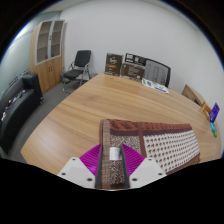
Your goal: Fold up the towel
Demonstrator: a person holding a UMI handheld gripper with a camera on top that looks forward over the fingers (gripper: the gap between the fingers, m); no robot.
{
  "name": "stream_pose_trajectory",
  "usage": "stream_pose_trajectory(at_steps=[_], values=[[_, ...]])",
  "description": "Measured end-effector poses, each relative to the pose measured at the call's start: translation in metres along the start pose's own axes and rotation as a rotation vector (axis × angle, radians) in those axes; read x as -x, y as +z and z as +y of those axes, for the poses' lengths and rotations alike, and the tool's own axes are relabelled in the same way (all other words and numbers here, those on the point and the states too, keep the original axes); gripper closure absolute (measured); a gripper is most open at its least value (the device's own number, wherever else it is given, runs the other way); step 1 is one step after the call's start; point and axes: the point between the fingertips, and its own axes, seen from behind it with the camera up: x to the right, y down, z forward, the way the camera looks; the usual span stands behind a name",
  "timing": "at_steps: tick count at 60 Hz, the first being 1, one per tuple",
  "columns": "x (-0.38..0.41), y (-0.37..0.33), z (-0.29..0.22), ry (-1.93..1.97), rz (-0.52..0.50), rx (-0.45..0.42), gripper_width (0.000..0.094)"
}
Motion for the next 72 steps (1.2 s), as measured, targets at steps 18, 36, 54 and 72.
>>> stream_pose_trajectory(at_steps=[18, 36, 54, 72], values=[[-0.005, -0.004, -0.013, 0.045, -0.027, 0.04, 0.0885], [0.019, -0.087, -0.127, 0.27, -0.317, -0.141, 0.0886], [-0.1, -0.029, -0.073, 0.301, -0.225, -0.057, 0.0843], [-0.195, -0.012, -0.019, 0.243, -0.091, 0.025, 0.0116]])
